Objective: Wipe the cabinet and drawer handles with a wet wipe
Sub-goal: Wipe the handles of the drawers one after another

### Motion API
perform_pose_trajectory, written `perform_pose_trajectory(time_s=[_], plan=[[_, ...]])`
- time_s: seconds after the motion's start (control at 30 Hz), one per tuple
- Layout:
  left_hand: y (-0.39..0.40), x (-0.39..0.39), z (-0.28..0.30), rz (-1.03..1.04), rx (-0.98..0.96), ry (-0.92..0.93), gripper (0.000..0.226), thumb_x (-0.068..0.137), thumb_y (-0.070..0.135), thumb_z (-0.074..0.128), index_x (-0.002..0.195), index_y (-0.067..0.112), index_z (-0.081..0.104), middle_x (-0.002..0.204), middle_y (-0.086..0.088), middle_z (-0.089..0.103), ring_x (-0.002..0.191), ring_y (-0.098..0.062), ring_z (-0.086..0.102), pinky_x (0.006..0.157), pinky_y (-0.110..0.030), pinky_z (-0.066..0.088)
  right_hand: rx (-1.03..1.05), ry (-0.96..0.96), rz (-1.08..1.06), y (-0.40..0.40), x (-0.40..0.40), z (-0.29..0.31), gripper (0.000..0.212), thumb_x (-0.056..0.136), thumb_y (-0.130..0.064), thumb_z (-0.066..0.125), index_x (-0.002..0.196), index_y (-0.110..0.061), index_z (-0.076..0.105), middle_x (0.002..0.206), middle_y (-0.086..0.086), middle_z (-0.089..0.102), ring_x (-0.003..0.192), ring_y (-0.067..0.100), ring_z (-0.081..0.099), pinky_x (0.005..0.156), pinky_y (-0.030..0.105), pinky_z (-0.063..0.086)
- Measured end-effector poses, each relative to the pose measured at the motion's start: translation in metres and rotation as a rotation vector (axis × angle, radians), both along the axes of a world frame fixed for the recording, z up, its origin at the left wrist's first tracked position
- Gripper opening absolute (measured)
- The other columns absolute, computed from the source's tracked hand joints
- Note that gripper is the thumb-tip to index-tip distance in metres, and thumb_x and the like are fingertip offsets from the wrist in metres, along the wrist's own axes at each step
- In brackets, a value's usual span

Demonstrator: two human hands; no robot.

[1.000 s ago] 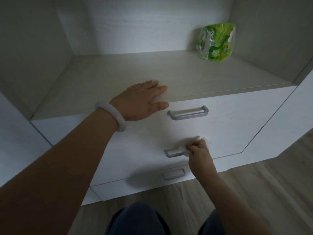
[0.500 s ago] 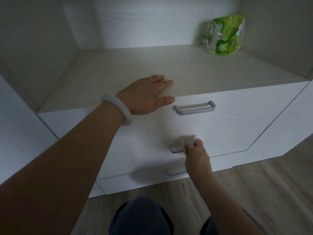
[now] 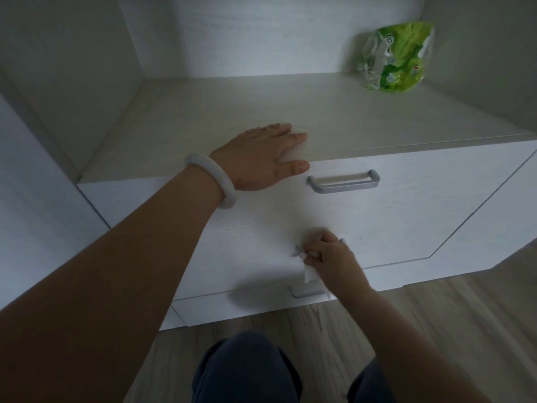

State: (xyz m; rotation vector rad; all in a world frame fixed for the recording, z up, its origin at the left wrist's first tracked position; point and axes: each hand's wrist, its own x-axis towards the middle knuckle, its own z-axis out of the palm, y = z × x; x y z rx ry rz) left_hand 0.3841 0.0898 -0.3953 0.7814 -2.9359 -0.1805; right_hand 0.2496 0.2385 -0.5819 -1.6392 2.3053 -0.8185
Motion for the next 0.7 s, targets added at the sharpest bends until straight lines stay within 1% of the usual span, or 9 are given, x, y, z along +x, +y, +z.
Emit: perform_pose_trajectory(time_s=[0.07,0.13,0.2,0.3,0.37,0.47,0.53,0.6,0.7], plan=[[0.000,0.000,0.000,-0.001,0.001,0.001,0.067,0.093,0.061,0.032,0.152,0.033,0.014,0.162,0.004,0.007,0.148,-0.011,0.005,0.120,-0.032,0.005,0.014,-0.045,-0.038,0.006,-0.018,0.004,0.014,0.080,-0.015,0.075,0.093,-0.010,0.076,0.097,0.001,0.062,0.087,0.025,0.064,0.083,0.028,0.046],[-0.001,0.000,0.000,0.003,-0.005,-0.001,0.067,0.093,0.061,0.032,0.152,0.033,0.014,0.161,0.004,0.007,0.148,-0.012,0.005,0.120,-0.033,0.005,-0.007,-0.066,-0.102,0.012,-0.029,0.005,0.012,0.079,-0.012,0.076,0.089,-0.008,0.077,0.089,0.001,0.062,0.083,0.023,0.064,0.075,0.023,0.043],[-0.001,-0.001,-0.001,0.006,-0.008,-0.003,0.067,0.093,0.061,0.032,0.152,0.033,0.014,0.162,0.004,0.007,0.148,-0.012,0.004,0.121,-0.034,0.006,-0.025,-0.009,-0.152,0.011,-0.020,0.002,0.009,0.081,-0.008,0.071,0.088,-0.005,0.076,0.091,0.005,0.064,0.080,0.023,0.062,0.071,0.021,0.039],[-0.001,-0.002,-0.001,0.007,-0.005,-0.003,0.068,0.093,0.062,0.031,0.152,0.034,0.014,0.162,0.004,0.007,0.148,-0.012,0.004,0.121,-0.034,0.005,-0.032,0.074,-0.082,0.001,0.012,-0.006,0.008,0.086,-0.003,0.063,0.088,-0.001,0.071,0.090,0.010,0.063,0.076,0.025,0.062,0.067,0.026,0.046],[-0.001,-0.001,0.000,0.009,-0.005,0.002,0.067,0.093,0.062,0.032,0.151,0.034,0.014,0.162,0.004,0.007,0.148,-0.012,0.005,0.121,-0.033,0.005,-0.021,0.049,-0.009,-0.001,0.022,-0.006,0.006,0.088,-0.005,0.061,0.088,-0.001,0.065,0.088,0.010,0.061,0.076,0.026,0.063,0.065,0.026,0.045],[-0.001,0.000,0.001,0.005,0.006,0.000,0.067,0.093,0.061,0.033,0.152,0.034,0.014,0.161,0.004,0.007,0.148,-0.011,0.005,0.119,-0.031,0.005,0.030,0.011,-0.020,0.008,-0.002,-0.001,0.009,0.087,-0.006,0.063,0.091,-0.005,0.070,0.089,0.008,0.068,0.079,0.025,0.066,0.071,0.029,0.050],[0.000,0.000,0.001,0.001,0.006,-0.002,0.067,0.093,0.061,0.033,0.152,0.034,0.014,0.161,0.004,0.007,0.148,-0.011,0.005,0.119,-0.031,0.005,0.027,-0.070,-0.135,0.020,-0.026,0.005,0.010,0.084,-0.005,0.065,0.087,-0.011,0.073,0.083,0.006,0.071,0.078,0.023,0.066,0.068,0.025,0.049],[-0.001,-0.002,-0.001,-0.002,0.001,0.000,0.068,0.093,0.062,0.033,0.152,0.034,0.014,0.161,0.004,0.007,0.148,-0.011,0.005,0.120,-0.032,0.005,-0.006,-0.118,-0.200,0.023,-0.032,0.006,0.011,0.082,-0.004,0.066,0.082,-0.014,0.072,0.074,0.002,0.068,0.072,0.020,0.064,0.058,0.015,0.041],[-0.001,-0.002,-0.001,0.004,-0.002,0.009,0.067,0.093,0.062,0.033,0.151,0.034,0.015,0.161,0.004,0.008,0.148,-0.011,0.005,0.120,-0.033,0.006,-0.021,-0.145,-0.143,0.007,-0.005,0.000,0.010,0.079,-0.002,0.067,0.082,-0.010,0.073,0.073,0.000,0.062,0.067,0.017,0.058,0.054,0.007,0.037]])
